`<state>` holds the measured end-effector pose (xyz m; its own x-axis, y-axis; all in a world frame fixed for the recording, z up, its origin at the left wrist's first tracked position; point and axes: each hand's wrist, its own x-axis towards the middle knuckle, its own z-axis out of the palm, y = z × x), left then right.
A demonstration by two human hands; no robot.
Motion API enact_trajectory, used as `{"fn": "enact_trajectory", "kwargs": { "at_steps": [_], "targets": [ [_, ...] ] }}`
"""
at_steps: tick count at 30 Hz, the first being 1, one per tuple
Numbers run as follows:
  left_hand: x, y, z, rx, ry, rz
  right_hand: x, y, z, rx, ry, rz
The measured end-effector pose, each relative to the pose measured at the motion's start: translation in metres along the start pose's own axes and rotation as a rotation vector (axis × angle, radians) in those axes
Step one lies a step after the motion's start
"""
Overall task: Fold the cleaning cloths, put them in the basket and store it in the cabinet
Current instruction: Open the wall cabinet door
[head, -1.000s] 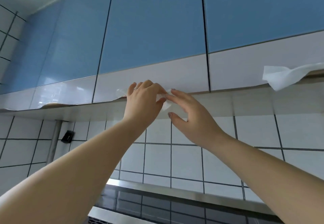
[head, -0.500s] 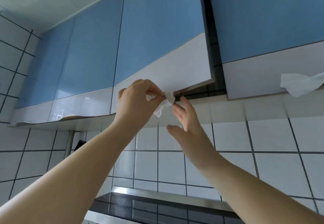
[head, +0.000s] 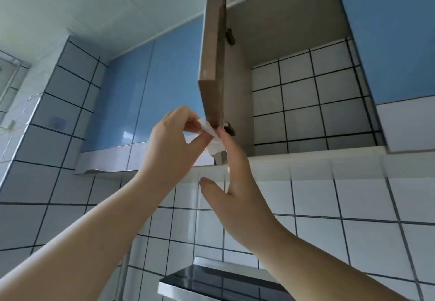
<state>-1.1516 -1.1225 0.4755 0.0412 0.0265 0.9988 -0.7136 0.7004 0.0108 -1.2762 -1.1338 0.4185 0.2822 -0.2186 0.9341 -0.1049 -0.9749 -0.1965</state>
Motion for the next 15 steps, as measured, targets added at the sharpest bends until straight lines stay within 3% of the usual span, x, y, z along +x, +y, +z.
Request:
{"fn": "enact_trajectory", "kwargs": {
  "at_steps": [7,15],
  "targets": [
    [-0.002,-0.062,-0.048,-0.112,0.036,-0.085,0.03,-0.012,0.078,-0.129,-0.076,0.001],
    [-0.005,-0.091,-0.06,-0.249,0.055,-0.158,0.042,0.003,0.105,-0.29,-0.06,0.003]
  ]
}}
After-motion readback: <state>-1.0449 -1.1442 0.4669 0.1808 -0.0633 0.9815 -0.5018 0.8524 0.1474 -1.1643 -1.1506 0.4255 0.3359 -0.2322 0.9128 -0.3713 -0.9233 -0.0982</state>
